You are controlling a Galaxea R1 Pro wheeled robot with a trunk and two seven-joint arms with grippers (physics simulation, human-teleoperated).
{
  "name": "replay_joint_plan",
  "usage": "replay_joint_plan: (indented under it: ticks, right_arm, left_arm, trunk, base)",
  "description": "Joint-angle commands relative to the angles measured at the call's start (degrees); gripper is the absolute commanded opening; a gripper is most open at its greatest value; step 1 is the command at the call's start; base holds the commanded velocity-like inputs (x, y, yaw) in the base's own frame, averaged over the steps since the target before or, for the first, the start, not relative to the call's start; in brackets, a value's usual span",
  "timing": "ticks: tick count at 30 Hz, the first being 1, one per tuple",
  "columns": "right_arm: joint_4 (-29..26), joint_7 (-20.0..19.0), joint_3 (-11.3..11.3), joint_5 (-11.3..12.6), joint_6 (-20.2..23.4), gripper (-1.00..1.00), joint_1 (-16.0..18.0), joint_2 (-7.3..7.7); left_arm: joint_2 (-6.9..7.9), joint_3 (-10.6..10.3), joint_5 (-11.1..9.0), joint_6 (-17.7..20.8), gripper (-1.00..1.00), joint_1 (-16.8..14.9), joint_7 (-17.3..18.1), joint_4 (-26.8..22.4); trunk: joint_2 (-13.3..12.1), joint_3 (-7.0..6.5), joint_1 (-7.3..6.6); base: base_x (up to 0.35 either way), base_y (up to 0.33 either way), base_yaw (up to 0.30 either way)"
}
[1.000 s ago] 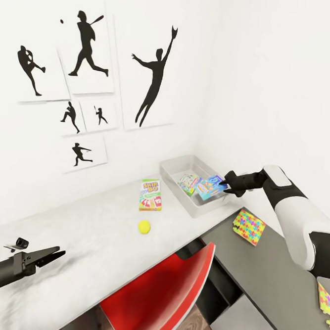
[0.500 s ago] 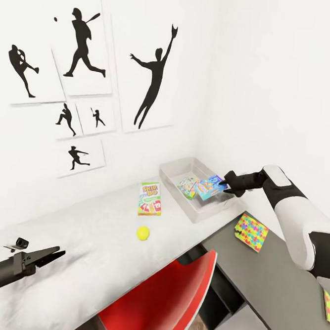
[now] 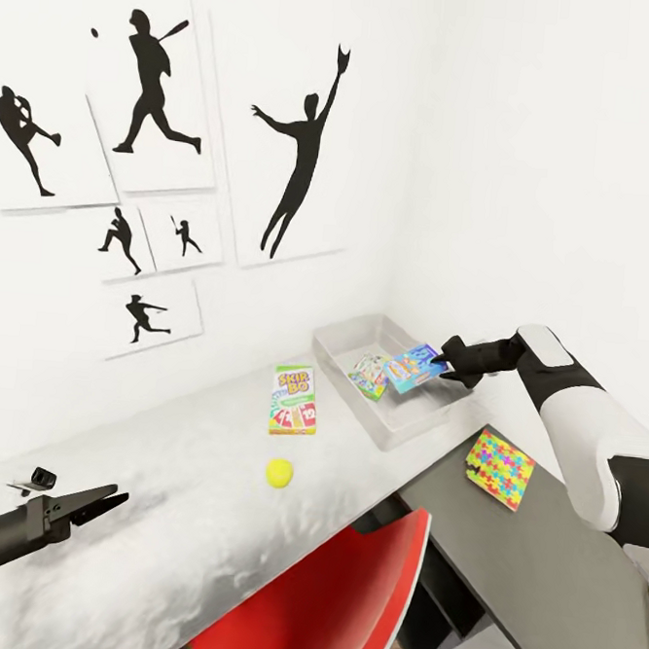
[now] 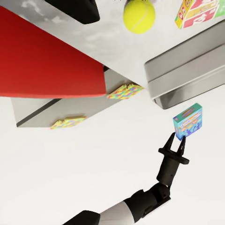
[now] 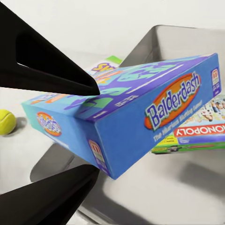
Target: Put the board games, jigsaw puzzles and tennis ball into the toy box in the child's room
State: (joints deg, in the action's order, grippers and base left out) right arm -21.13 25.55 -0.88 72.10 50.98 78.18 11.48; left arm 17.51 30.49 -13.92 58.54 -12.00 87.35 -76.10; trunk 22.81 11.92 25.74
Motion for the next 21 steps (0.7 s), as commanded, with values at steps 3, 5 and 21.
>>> replay_joint_plan:
  ticks: [3,5,21]
  right_arm:
    - [0.02,0.55,-0.03,0.66,-0.19,-1.0,0.04,0.03]
    - [0.14,0.55,-0.01,0.66,-0.23,-1.0,0.04,0.03]
    - [0.55,0.87,-0.15,0.58,0.04,-1.0,0.05,-0.09]
  left_arm:
    - [-0.02,0.01,0.03,0.61,1.0,-0.04,0.25,-0.02]
    - [-0.02,0.01,0.03,0.61,1.0,-0.04,0.26,-0.02]
    - [0.01,0.01,0.03,0.61,1.0,-0.04,0.28,-0.02]
  trunk:
    - [0.12,0.12,0.04]
    - [0.12,0.12,0.04]
    - [0.12,0.12,0.04]
  base:
    - [0.118,0.0,0.0]
    - [0.111,0.0,0.0]
    - [0.014,0.0,0.0]
